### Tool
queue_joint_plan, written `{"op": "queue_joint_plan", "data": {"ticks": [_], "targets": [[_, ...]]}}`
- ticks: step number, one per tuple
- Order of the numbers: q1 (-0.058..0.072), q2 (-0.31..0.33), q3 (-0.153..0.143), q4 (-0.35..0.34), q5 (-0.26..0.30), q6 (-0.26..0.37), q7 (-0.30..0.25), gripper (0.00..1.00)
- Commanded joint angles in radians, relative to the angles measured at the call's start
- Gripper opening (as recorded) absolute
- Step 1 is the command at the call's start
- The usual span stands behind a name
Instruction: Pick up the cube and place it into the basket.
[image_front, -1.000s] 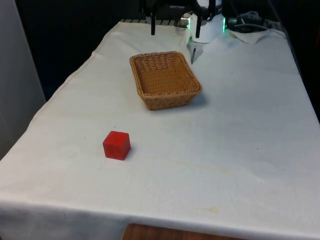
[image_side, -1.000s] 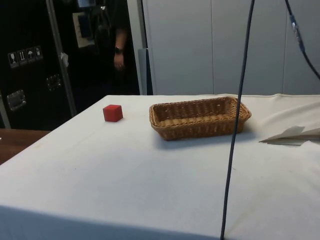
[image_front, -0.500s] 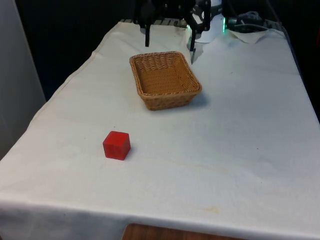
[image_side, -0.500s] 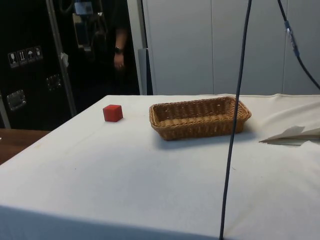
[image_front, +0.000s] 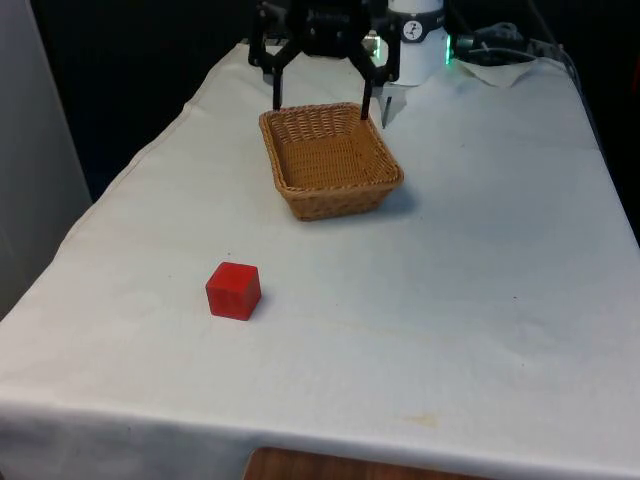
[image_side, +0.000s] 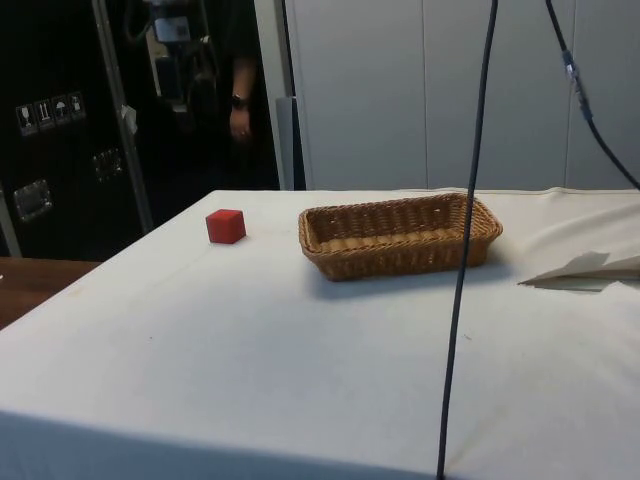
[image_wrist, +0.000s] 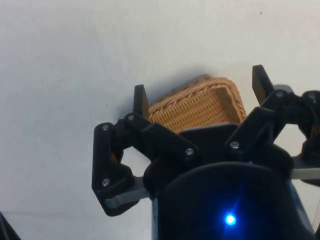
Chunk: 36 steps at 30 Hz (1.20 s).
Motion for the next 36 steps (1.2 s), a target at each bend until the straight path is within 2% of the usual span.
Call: {"op": "queue_joint_plan", "data": {"ticks": [1, 2, 4, 5, 8, 9, 10, 15, 16, 17, 24, 25, 26, 33, 34, 35, 36], "targets": [[-0.006, 0.015, 0.000, 0.018, 0.004, -0.006, -0.008, 1.00], [-0.002, 0.008, -0.001, 0.008, 0.000, 0.000, -0.003, 1.00], [-0.008, 0.027, -0.003, 0.033, 0.002, -0.009, -0.012, 1.00], [-0.015, 0.043, -0.006, 0.050, 0.004, -0.009, -0.020, 1.00], [-0.021, 0.067, -0.014, 0.075, 0.008, -0.008, -0.032, 1.00], [-0.013, 0.059, -0.018, 0.066, 0.001, -0.001, -0.024, 1.00], [-0.023, 0.075, -0.016, 0.083, 0.011, -0.006, -0.036, 1.00], [-0.034, 0.125, -0.035, 0.131, 0.035, 0.000, -0.069, 1.00], [-0.027, 0.122, -0.041, 0.128, 0.030, 0.001, -0.063, 1.00], [-0.037, 0.134, -0.038, 0.137, 0.039, 0.004, -0.075, 1.00], [-0.051, 0.192, -0.067, 0.160, 0.080, 0.051, -0.129, 1.00], [-0.042, 0.183, -0.072, 0.154, 0.073, 0.042, -0.118, 1.00], [-0.053, 0.197, -0.070, 0.160, 0.085, 0.058, -0.135, 1.00], [-0.063, 0.240, -0.090, 0.161, 0.120, 0.122, -0.184, 1.00], [-0.056, 0.232, -0.096, 0.154, 0.115, 0.116, -0.176, 1.00], [-0.065, 0.247, -0.092, 0.162, 0.124, 0.130, -0.189, 1.00], [-0.067, 0.253, -0.093, 0.162, 0.127, 0.140, -0.194, 1.00]]}}
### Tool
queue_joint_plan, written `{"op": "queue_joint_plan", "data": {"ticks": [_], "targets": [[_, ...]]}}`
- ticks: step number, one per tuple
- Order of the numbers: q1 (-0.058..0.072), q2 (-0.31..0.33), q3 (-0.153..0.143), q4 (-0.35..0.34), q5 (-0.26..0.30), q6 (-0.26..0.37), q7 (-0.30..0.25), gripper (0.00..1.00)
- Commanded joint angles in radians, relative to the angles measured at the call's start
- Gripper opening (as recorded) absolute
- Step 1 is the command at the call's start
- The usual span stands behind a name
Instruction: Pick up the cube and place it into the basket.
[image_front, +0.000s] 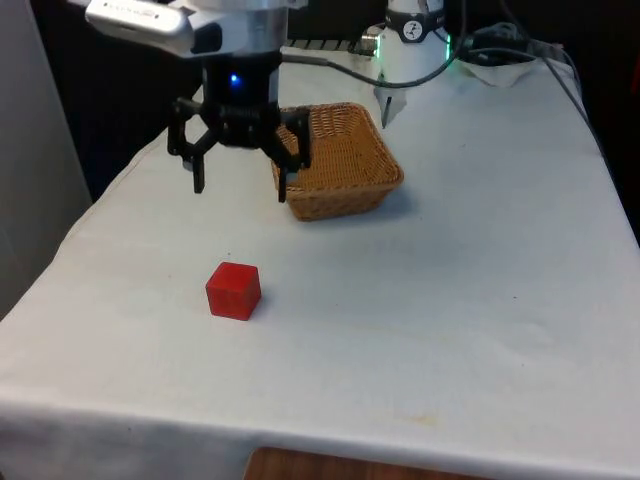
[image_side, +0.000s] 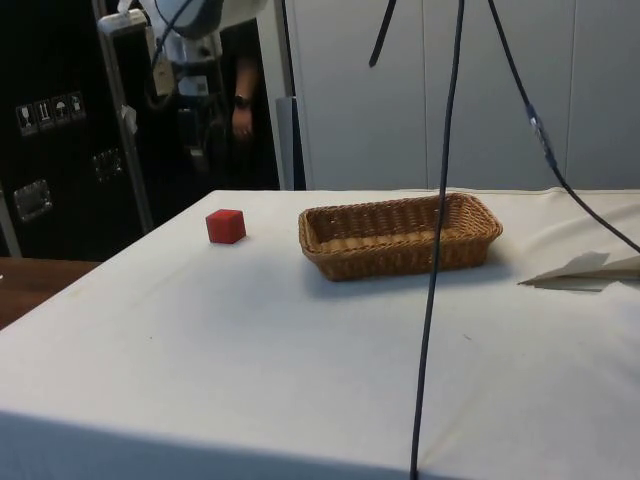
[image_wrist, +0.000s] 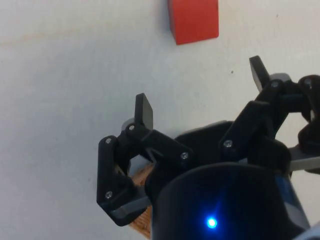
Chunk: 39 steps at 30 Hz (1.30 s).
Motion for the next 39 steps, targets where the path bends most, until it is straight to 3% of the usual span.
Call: {"op": "queue_joint_plan", "data": {"ticks": [1, 5, 6, 7, 14, 16, 17, 18, 23, 26, 27, 28, 35, 36, 37, 39], "targets": [[-0.009, 0.015, 0.004, 0.009, 0.009, 0.015, -0.012, 1.00], [-0.014, 0.044, -0.004, 0.012, 0.025, 0.053, -0.033, 1.00], [-0.007, 0.038, -0.010, 0.003, 0.020, 0.055, -0.026, 1.00], [-0.017, 0.052, -0.005, 0.014, 0.028, 0.063, -0.037, 1.00], [-0.023, 0.105, -0.016, 0.028, 0.065, 0.119, -0.066, 1.00], [-0.024, 0.113, -0.015, 0.031, 0.075, 0.126, -0.069, 1.00], [-0.018, 0.108, -0.023, 0.025, 0.066, 0.123, -0.063, 1.00], [-0.025, 0.117, -0.014, 0.031, 0.081, 0.130, -0.071, 1.00], [-0.029, 0.134, -0.012, 0.032, 0.118, 0.144, -0.088, 1.00], [-0.028, 0.147, -0.014, 0.030, 0.147, 0.152, -0.100, 1.00], [-0.021, 0.140, -0.023, 0.026, 0.140, 0.146, -0.095, 1.00], [-0.027, 0.150, -0.015, 0.030, 0.153, 0.154, -0.101, 1.00], [-0.028, 0.179, -0.015, 0.031, 0.186, 0.165, -0.110, 1.00], [-0.022, 0.173, -0.023, 0.025, 0.179, 0.159, -0.104, 1.00], [-0.028, 0.182, -0.016, 0.031, 0.188, 0.166, -0.110, 1.00], [-0.027, 0.188, -0.018, 0.031, 0.192, 0.168, -0.108, 1.00]]}}
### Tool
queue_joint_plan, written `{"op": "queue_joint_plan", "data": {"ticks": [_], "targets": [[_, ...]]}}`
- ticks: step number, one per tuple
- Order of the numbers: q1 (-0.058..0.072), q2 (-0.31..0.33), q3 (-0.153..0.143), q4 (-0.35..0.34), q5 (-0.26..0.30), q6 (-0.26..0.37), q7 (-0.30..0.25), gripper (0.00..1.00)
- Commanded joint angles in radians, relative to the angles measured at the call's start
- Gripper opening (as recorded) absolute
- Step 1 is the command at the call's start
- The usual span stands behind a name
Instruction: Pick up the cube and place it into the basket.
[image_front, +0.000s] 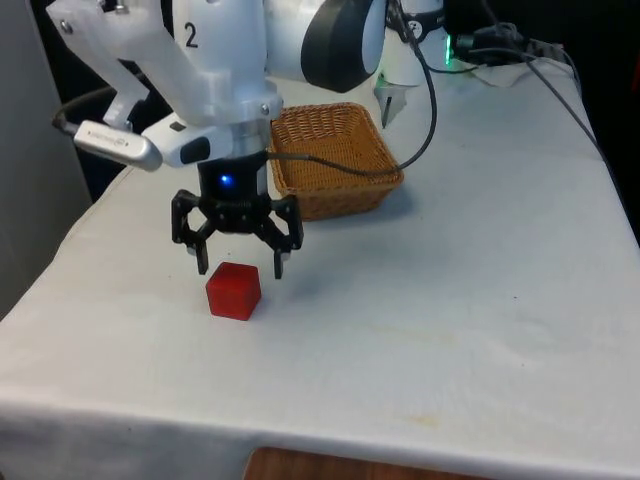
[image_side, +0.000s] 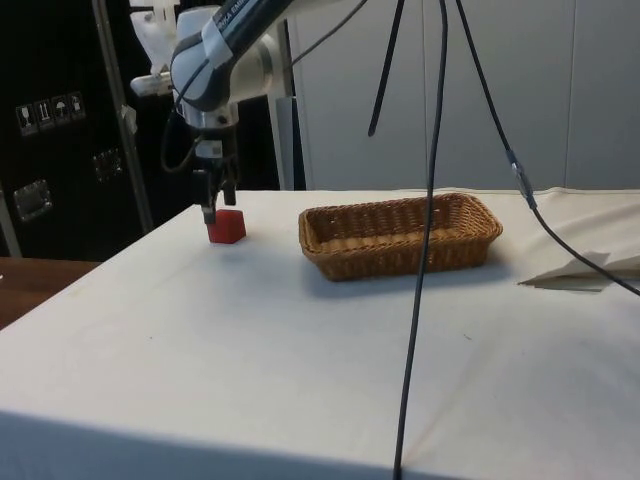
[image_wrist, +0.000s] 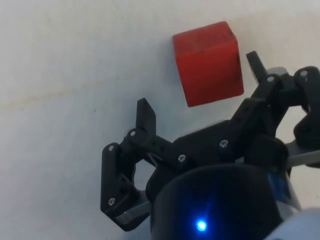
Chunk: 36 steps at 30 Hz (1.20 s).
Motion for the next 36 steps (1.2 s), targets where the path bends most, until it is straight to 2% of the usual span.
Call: {"op": "queue_joint_plan", "data": {"ticks": [1, 6, 7, 8, 16, 17, 18, 19, 24, 30, 31, 35, 36], "targets": [[-0.005, 0.008, 0.004, 0.005, 0.004, 0.004, -0.004, 1.00], [-0.006, 0.016, -0.001, 0.009, 0.003, 0.000, -0.004, 1.00], [-0.001, 0.010, -0.005, 0.000, 0.000, 0.002, 0.000, 1.00], [-0.007, 0.019, -0.003, 0.011, 0.003, -0.001, -0.004, 1.00], [-0.015, 0.044, -0.010, 0.037, 0.002, -0.007, -0.007, 1.00], [-0.007, 0.031, -0.014, 0.020, 0.000, 0.002, -0.002, 1.00], [-0.017, 0.051, -0.011, 0.045, 0.003, -0.007, -0.008, 1.00], [-0.019, 0.064, -0.013, 0.061, 0.004, -0.008, -0.008, 1.00], [-0.020, 0.095, -0.019, 0.099, 0.011, -0.008, -0.005, 1.00], [-0.018, 0.096, -0.022, 0.099, 0.010, -0.005, -0.004, 1.00], [-0.018, 0.095, -0.022, 0.099, 0.010, -0.005, -0.003, 0.97], [-0.017, 0.097, -0.023, 0.099, 0.009, -0.002, -0.003, 0.49], [-0.018, 0.095, -0.023, 0.098, 0.009, -0.004, -0.003, 0.49]]}}
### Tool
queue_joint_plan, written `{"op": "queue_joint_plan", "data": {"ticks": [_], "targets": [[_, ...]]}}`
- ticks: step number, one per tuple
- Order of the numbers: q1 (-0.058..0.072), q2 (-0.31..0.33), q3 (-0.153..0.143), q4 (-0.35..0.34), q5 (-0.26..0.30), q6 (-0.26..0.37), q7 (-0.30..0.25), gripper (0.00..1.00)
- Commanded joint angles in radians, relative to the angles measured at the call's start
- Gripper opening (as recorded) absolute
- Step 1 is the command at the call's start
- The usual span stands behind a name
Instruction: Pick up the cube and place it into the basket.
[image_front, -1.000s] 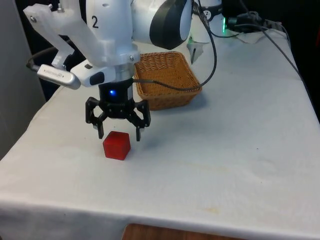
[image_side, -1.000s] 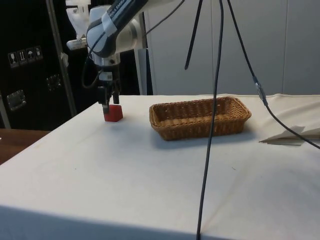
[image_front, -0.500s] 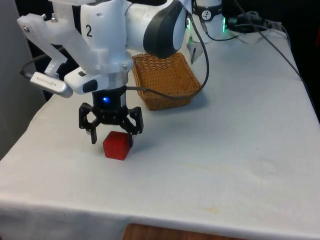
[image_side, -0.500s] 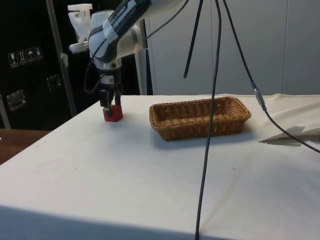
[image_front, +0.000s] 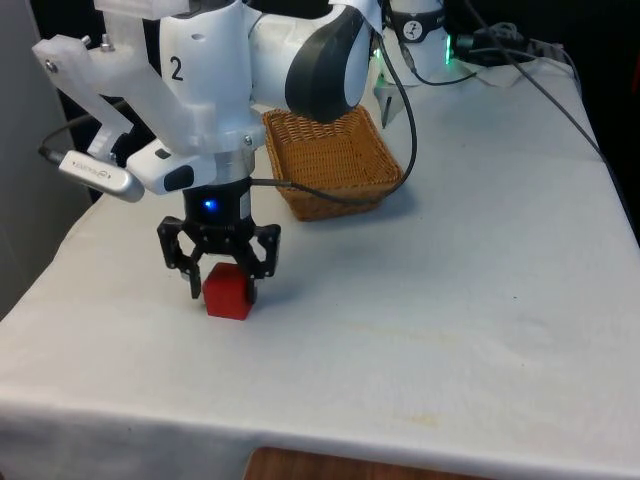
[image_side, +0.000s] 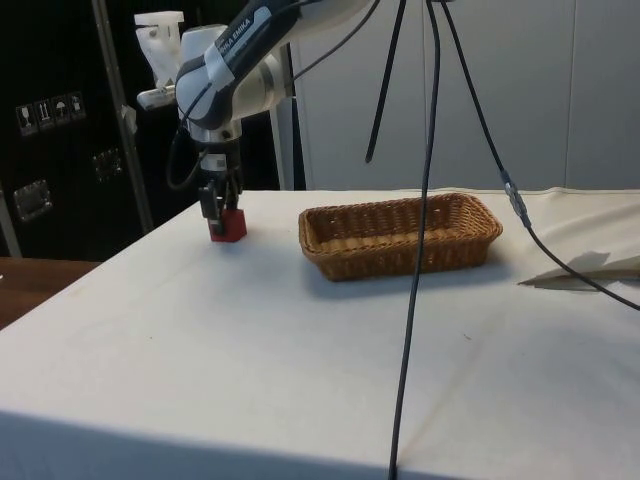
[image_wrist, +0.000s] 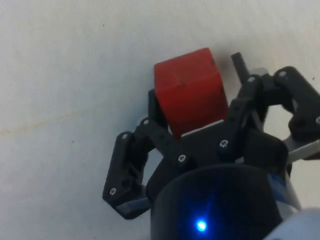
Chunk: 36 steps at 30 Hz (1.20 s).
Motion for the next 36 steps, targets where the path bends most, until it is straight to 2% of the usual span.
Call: {"op": "queue_joint_plan", "data": {"ticks": [1, 2, 4, 16, 17, 25, 26, 27, 29, 33, 34, 36], "targets": [[-0.001, -0.002, 0.000, -0.001, 0.000, -0.002, 0.000, 0.38], [0.000, -0.002, 0.000, -0.001, 0.000, -0.001, 0.000, 0.18], [0.000, -0.002, 0.000, -0.001, 0.000, -0.001, 0.000, 0.00], [0.002, -0.020, -0.004, -0.015, -0.001, -0.005, -0.002, 0.00], [0.000, -0.005, -0.002, 0.000, 0.000, -0.005, 0.000, 0.00], [0.011, -0.088, -0.010, -0.083, -0.003, -0.008, -0.006, 0.00], [0.008, -0.067, -0.007, -0.052, -0.001, -0.023, 0.000, 0.00], [0.013, -0.096, -0.011, -0.092, -0.003, -0.007, -0.006, 0.00], [0.018, -0.124, -0.013, -0.120, -0.005, -0.009, -0.005, 0.00], [0.024, -0.161, -0.016, -0.158, -0.008, -0.009, -0.004, 0.00], [0.020, -0.145, -0.011, -0.133, -0.005, -0.023, 0.000, 0.00], [0.029, -0.191, -0.017, -0.187, -0.012, -0.011, -0.004, 0.00]]}}
